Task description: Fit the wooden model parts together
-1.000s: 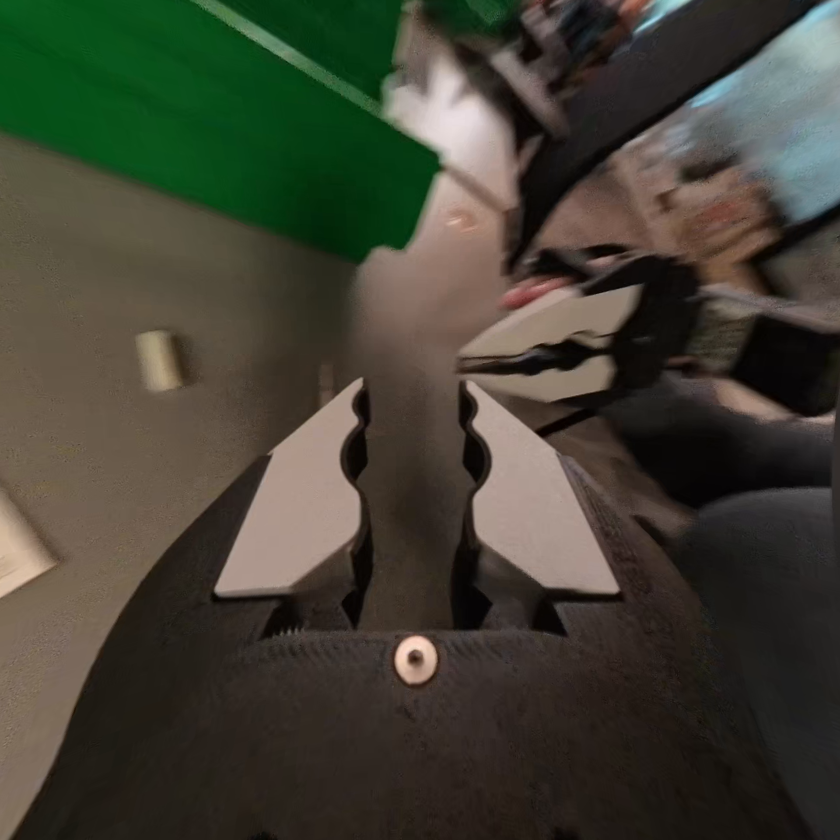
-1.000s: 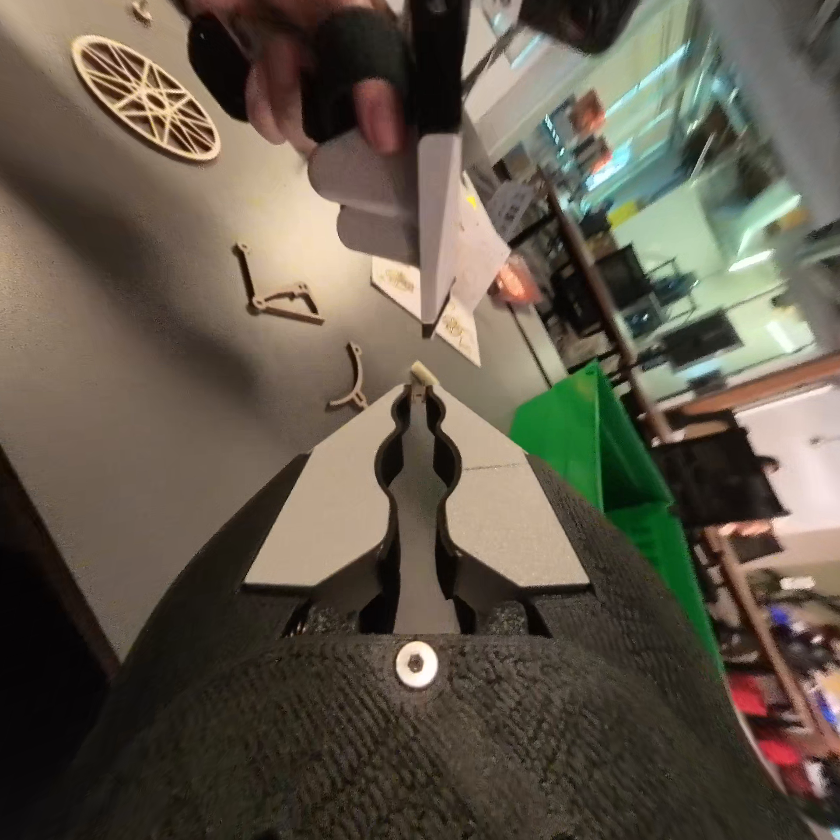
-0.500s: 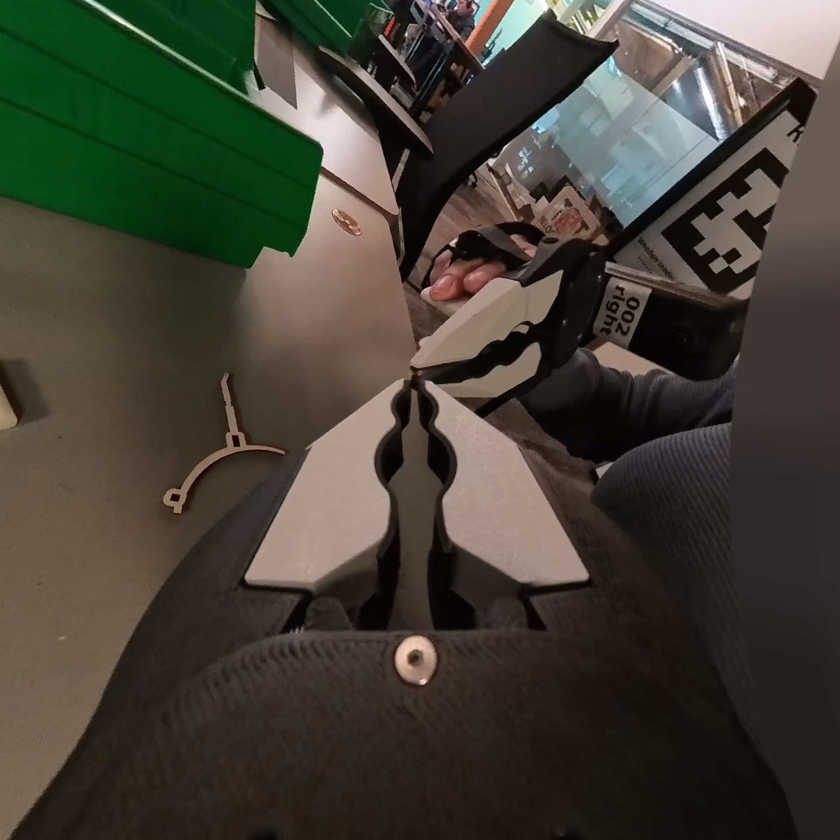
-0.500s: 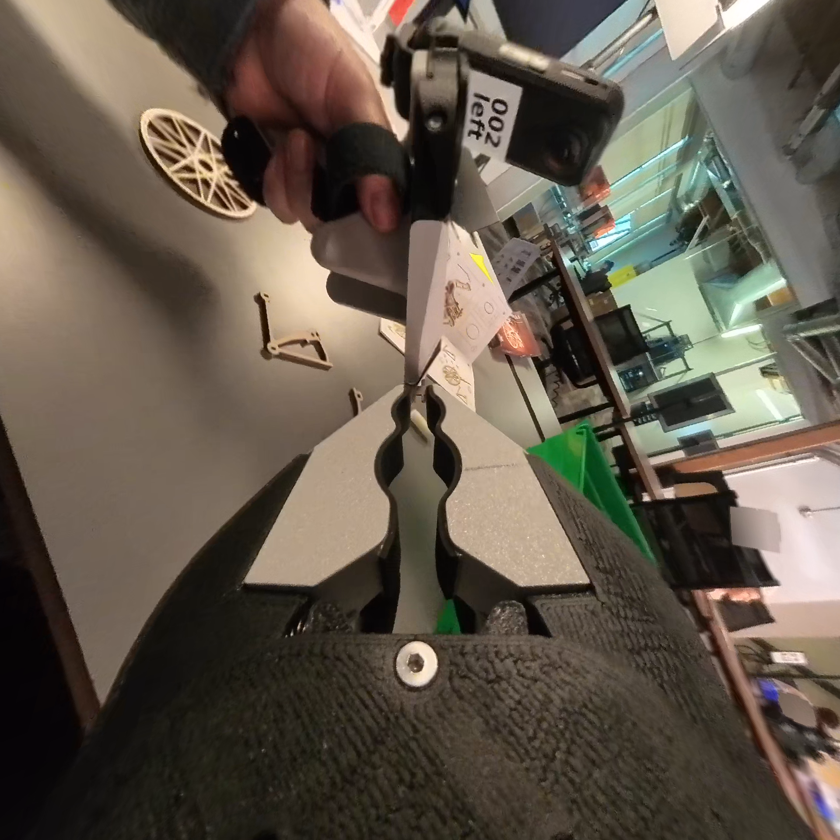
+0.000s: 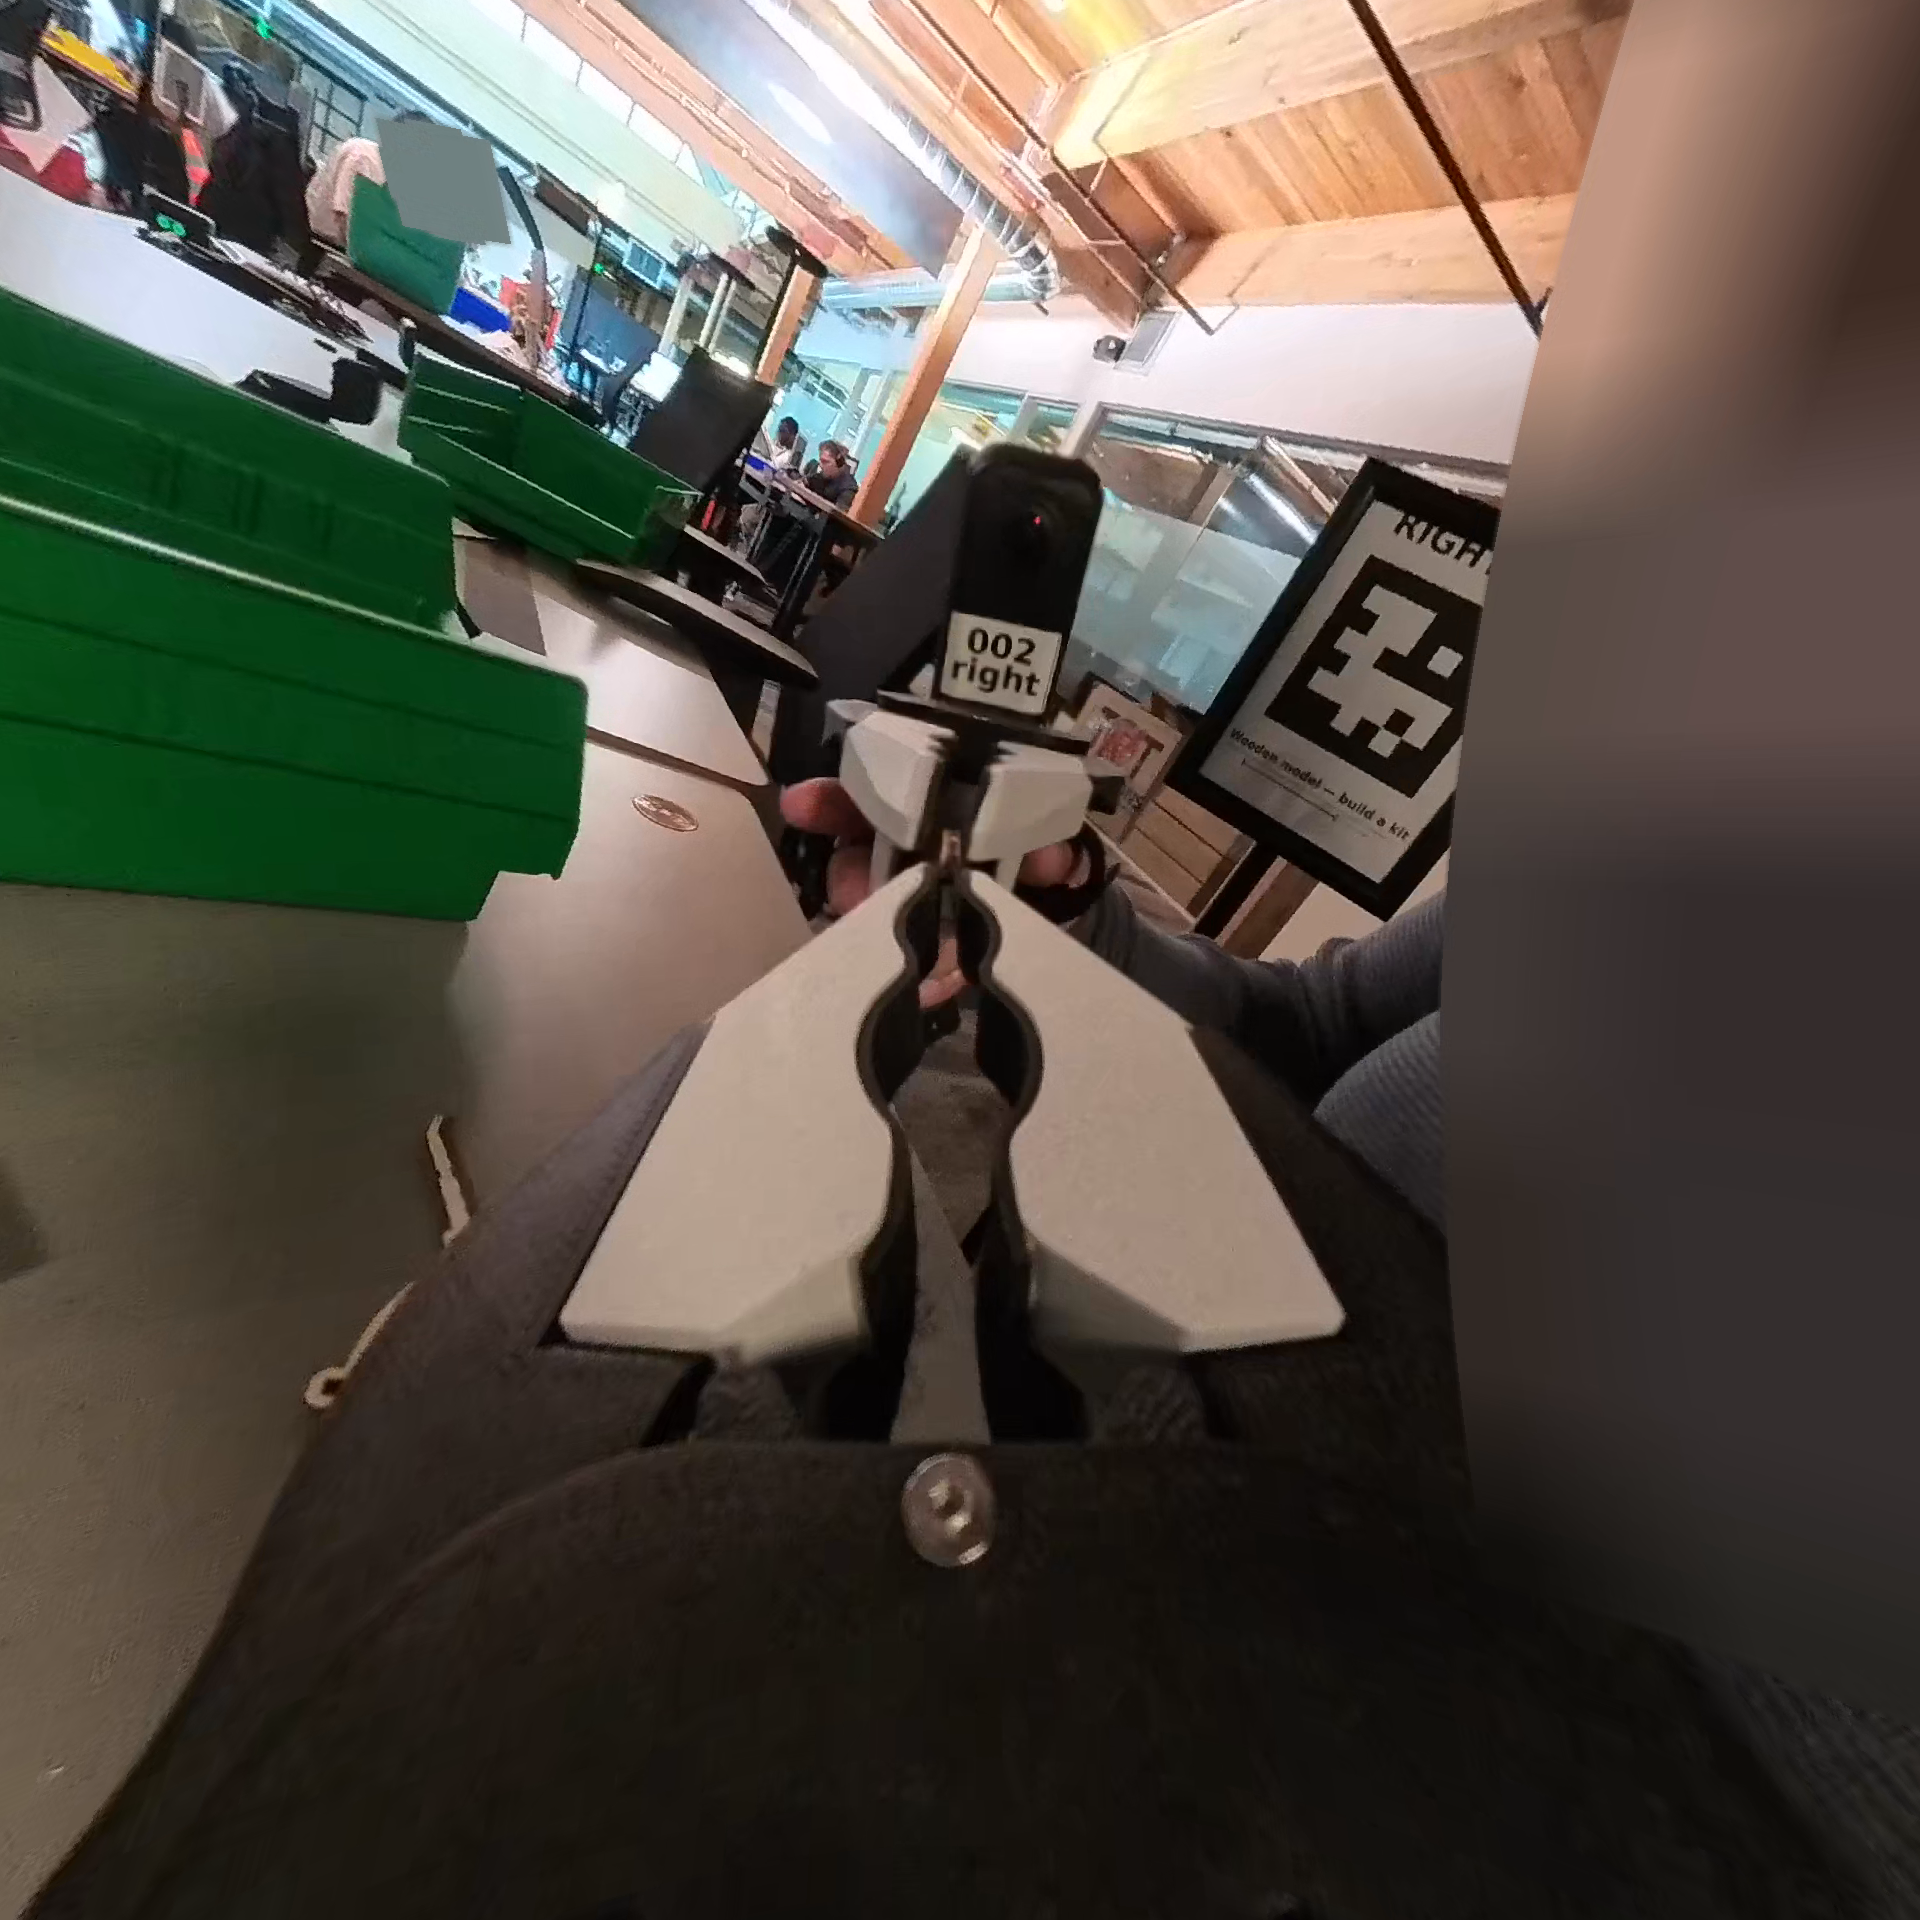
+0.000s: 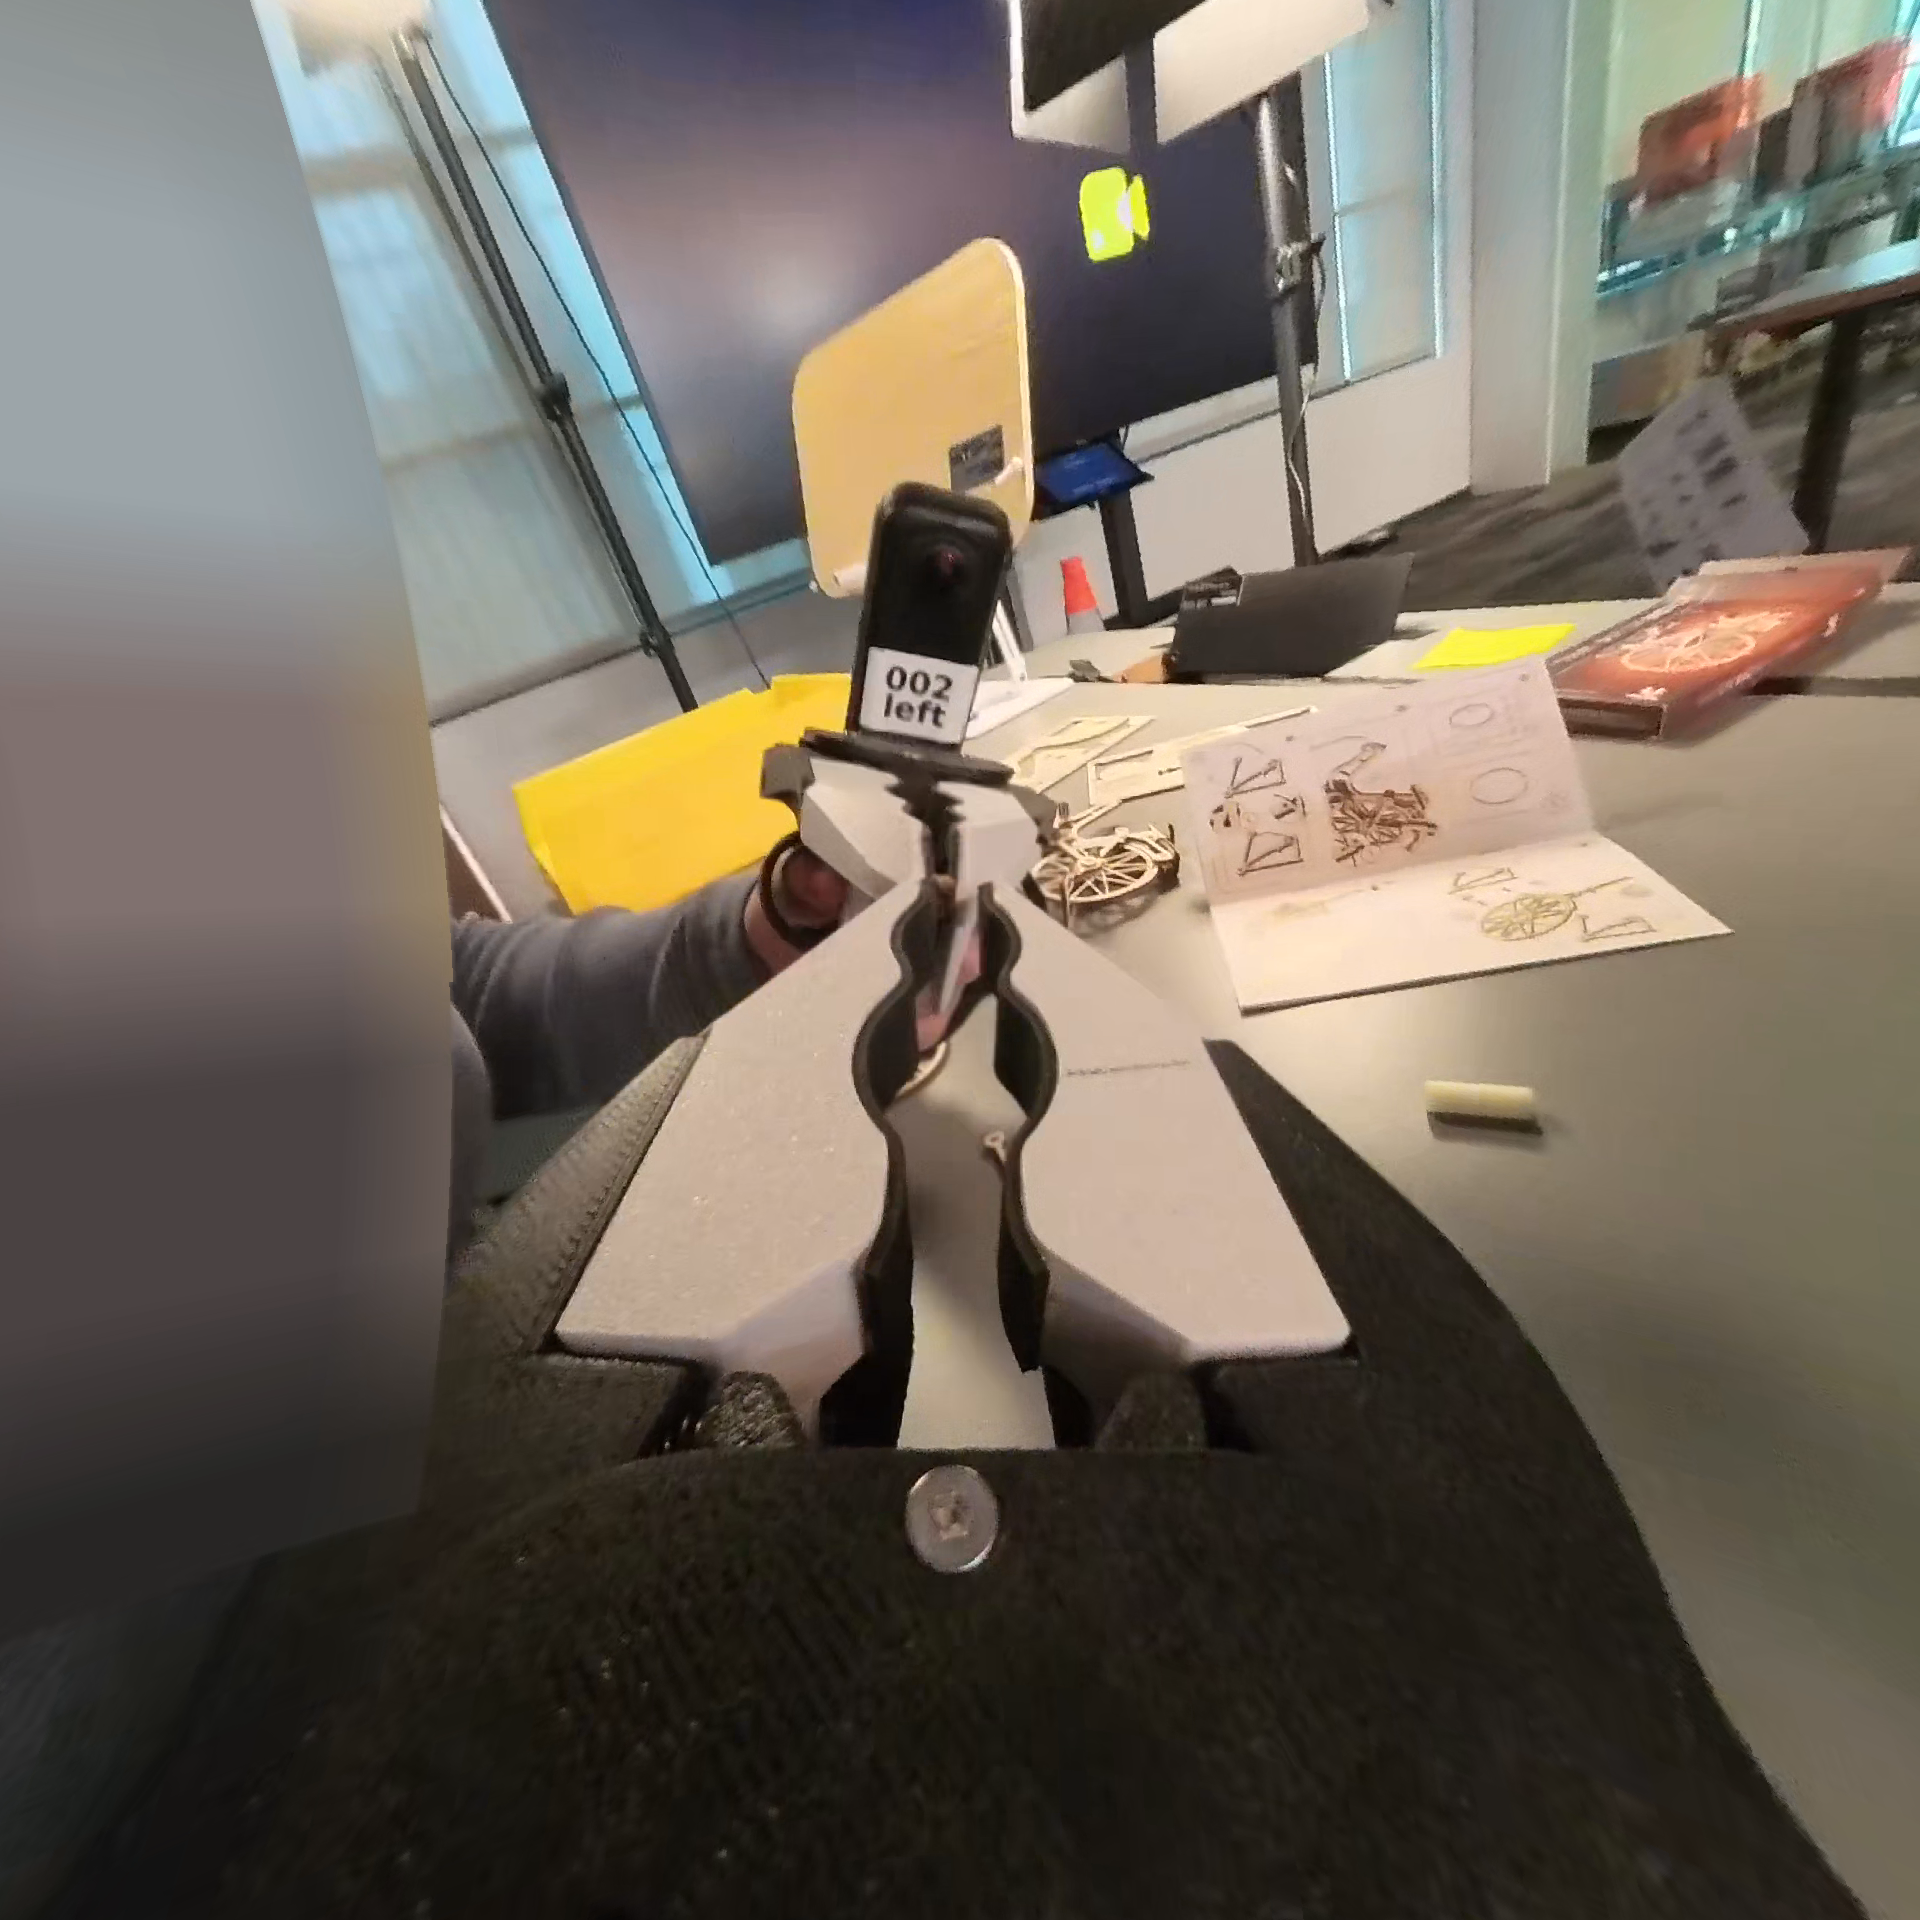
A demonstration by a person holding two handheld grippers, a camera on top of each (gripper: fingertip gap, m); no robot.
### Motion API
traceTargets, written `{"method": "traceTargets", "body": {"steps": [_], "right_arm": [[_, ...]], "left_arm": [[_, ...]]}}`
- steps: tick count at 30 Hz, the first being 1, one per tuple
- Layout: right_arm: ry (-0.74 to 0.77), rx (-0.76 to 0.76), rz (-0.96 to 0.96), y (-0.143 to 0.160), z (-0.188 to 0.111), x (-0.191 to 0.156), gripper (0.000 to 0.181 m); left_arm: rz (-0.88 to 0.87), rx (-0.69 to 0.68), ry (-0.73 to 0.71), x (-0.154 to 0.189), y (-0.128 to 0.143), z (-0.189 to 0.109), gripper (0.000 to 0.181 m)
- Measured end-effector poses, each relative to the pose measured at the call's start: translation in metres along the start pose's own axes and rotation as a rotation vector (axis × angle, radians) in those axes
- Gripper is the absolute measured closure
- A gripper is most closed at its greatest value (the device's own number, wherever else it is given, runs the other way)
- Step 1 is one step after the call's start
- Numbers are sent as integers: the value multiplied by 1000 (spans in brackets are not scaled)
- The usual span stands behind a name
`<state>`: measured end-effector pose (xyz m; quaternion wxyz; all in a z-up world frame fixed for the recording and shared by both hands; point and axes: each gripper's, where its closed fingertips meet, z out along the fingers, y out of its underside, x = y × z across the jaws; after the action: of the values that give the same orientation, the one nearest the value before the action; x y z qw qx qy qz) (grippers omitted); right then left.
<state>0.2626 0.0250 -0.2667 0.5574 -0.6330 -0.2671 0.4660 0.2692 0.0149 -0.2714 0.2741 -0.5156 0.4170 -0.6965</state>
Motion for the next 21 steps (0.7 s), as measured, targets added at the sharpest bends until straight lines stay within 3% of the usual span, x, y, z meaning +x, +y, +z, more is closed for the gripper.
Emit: {"method": "traceTargets", "body": {"steps": [4,6,8,10,12,15,21], "right_arm": [[-20,-47,-14,2,1,-4,181],[19,-147,-79,11,0,8,181],[83,-389,-222,33,-5,31,181],[52,-681,-349,56,-6,43,181],[-23,-942,-483,73,-5,52,181],[-177,-1232,-659,87,-3,67,181],[-434,-1393,-916,103,-1,81,181]], "left_arm": [[-9,-24,9,2,2,0,180],[1,-50,-50,-8,5,-1,179],[89,-129,-211,-33,15,-9,162],[216,-271,-394,-62,31,-25,159],[316,-432,-486,-82,46,-39,159],[353,-637,-457,-98,66,-48,154],[421,-797,-383,-115,78,-47,154]]}}
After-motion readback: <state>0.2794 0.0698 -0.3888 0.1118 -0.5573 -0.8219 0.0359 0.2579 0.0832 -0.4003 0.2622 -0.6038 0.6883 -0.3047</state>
